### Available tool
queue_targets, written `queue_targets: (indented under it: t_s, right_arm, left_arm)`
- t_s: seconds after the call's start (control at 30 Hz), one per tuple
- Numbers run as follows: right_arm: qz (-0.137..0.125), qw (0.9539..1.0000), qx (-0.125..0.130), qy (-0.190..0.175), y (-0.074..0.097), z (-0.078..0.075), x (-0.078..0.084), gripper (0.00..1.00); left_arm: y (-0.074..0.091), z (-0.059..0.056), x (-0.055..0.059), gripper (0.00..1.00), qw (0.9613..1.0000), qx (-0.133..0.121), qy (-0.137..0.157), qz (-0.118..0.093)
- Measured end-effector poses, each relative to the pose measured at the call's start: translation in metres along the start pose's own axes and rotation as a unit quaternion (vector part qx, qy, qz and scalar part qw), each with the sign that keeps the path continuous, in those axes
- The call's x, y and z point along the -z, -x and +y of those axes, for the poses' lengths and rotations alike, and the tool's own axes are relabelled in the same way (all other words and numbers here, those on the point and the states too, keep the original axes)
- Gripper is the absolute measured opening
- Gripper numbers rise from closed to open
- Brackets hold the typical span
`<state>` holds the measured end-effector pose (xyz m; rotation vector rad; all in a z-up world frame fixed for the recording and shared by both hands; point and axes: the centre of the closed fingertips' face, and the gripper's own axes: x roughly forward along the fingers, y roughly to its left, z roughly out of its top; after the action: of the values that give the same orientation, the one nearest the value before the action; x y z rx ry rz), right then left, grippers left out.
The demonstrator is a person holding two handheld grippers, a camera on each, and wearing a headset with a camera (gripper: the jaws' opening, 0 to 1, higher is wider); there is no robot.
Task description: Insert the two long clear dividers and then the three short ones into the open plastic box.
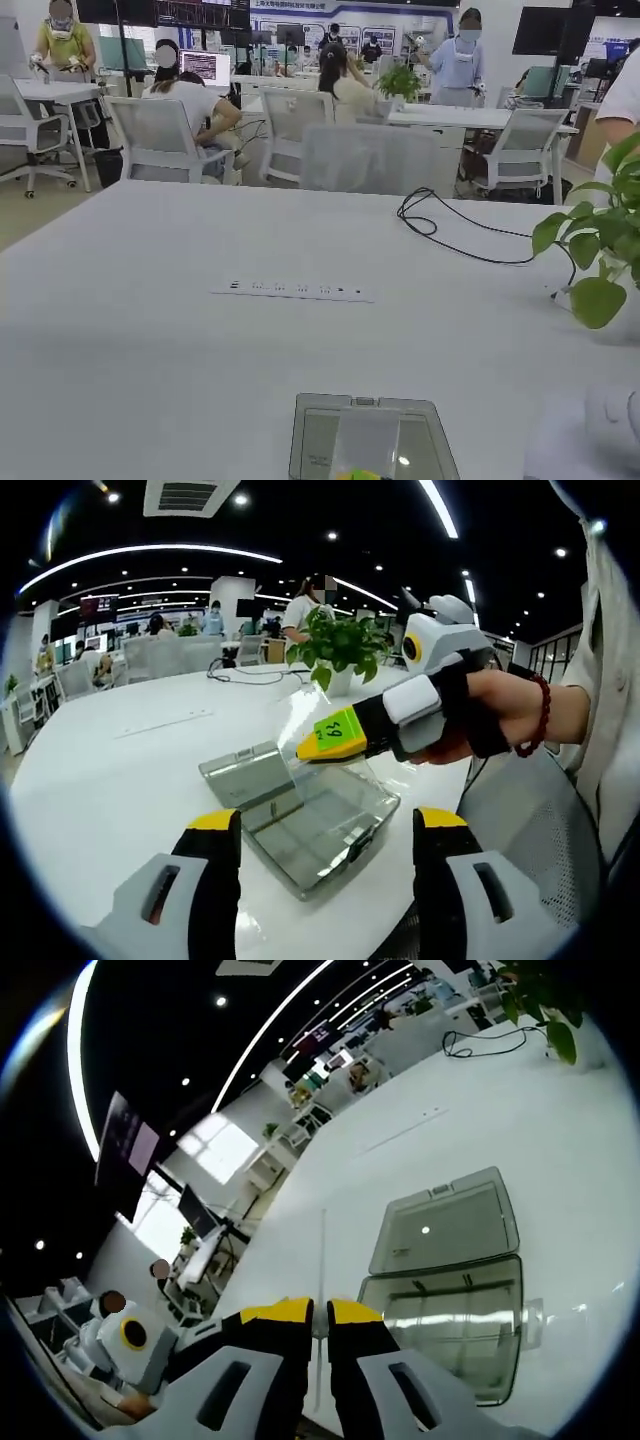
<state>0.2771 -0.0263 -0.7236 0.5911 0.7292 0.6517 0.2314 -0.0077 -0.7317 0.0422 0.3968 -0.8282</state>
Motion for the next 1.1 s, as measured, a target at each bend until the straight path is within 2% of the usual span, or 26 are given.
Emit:
queue_targets:
  t_s: [0.13, 0.2, 0.27, 0.3, 0.5, 0.63, 0.87, 1.1]
  right_arm:
    - [0.02, 0.9996, 0.018, -0.013, 0.004, -0.009, 0.001, 0.07]
    - [0.044, 0.998, 0.041, -0.018, 0.008, -0.018, 0.005, 0.07]
    - [0.056, 0.9969, 0.052, -0.016, 0.009, -0.022, 0.006, 0.07]
    - [0.069, 0.9958, 0.058, -0.017, 0.011, -0.025, 0.009, 0.07]
    - [0.098, 0.9912, 0.087, -0.019, 0.016, -0.036, 0.01, 0.07]
    - [0.124, 0.9862, 0.109, -0.013, 0.02, -0.043, 0.013, 0.07]
    - [0.157, 0.978, 0.136, -0.02, 0.024, -0.054, 0.016, 0.07]
    - [0.179, 0.9704, 0.157, -0.037, 0.025, -0.064, 0.017, 0.06]
  left_arm:
    - [0.001, 0.0, 0.002, 0.79, 0.9999, 0.004, -0.014, 0.006]
    - [0.001, 0.0, 0.002, 0.82, 0.9999, 0.007, -0.014, 0.003]
    - [0.001, 0.0, 0.002, 0.86, 0.9998, 0.01, -0.015, 0.0]
    - [0.001, 0.0, 0.001, 0.86, 0.9998, 0.01, -0.014, -0.001]
    - [-0.001, 0.0, 0.005, 0.93, 0.9994, 0.01, -0.033, 0.007]
    - [-0.002, 0.0, 0.005, 0.99, 0.9995, 0.015, -0.028, 0.001]
    - [-0.005, 0.002, 0.008, 1.0, 0.9993, 0.019, -0.032, 0.006]
    - [-0.007, 0.003, 0.013, 1.0, 0.999, 0.02, -0.037, 0.015]
